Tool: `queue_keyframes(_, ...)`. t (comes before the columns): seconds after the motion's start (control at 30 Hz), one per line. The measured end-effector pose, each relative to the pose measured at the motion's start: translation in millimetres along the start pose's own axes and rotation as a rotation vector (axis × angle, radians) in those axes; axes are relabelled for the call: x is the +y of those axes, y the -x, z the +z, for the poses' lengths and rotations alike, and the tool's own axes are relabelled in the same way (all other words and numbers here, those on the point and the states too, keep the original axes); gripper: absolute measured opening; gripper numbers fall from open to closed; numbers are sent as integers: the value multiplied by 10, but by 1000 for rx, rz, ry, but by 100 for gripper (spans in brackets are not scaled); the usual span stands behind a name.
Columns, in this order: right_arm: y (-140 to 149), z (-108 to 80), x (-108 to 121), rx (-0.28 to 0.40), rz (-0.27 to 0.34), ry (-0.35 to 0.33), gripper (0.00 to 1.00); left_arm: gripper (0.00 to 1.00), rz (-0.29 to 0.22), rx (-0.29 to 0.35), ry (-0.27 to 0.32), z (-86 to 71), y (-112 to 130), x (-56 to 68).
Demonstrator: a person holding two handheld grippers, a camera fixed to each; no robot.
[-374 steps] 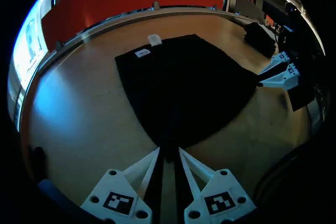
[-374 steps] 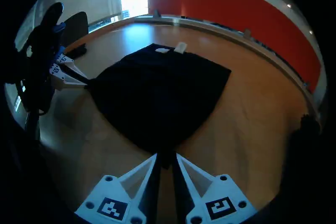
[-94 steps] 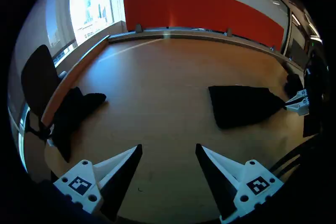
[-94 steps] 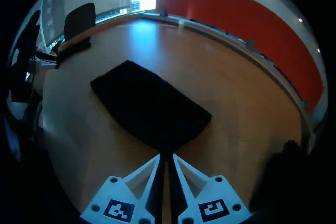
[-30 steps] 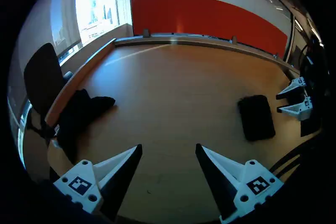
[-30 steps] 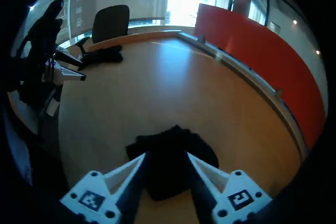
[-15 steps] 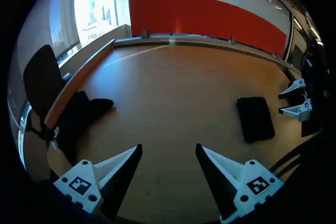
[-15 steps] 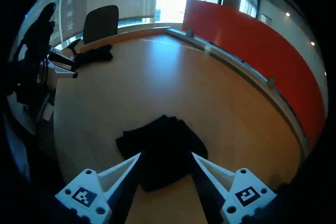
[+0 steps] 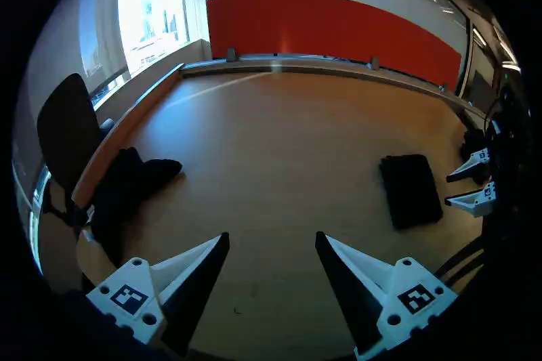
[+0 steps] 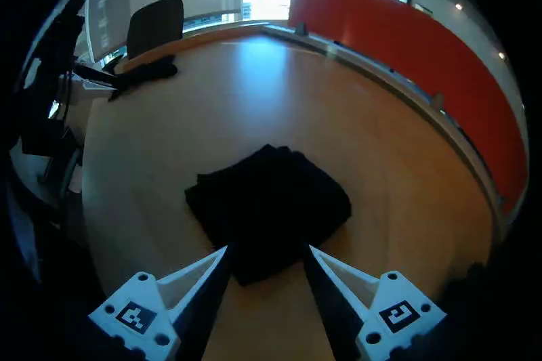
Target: Fold towel
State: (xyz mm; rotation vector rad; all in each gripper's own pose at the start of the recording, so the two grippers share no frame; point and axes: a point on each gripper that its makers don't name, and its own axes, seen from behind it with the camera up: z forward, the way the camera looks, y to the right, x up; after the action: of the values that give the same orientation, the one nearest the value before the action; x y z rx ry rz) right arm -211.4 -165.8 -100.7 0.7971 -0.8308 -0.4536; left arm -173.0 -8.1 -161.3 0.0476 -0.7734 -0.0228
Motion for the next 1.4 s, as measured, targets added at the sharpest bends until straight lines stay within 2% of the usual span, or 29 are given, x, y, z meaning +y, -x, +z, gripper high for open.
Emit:
queue_keyframes(0.47, 412, 84, -111, -72, 31, -5, 73, 94, 1, -1, 5, 1, 10, 31)
queue_keyframes(0.63, 481, 112, -146, -83, 48, -5, 73, 94, 0, 0, 7, 2, 10, 44)
queue_keyframes(0.83, 523, 134, -170, -92, 58, -5, 65, 94, 1, -1, 8, 7, 10, 53)
queue_keyframes(1.0, 552, 159, -195, -96, 68, -5, 56, 94, 0, 1, 9, 1, 10, 58)
queue_keyframes(1.17, 554, 179, -203, -92, 84, -4, 42, 94, -1, 1, 8, -1, 14, 60)
queue_keyframes(1.4, 563, 185, -189, -86, 115, -1, 14, 94, 2, 2, 8, -12, 18, 67)
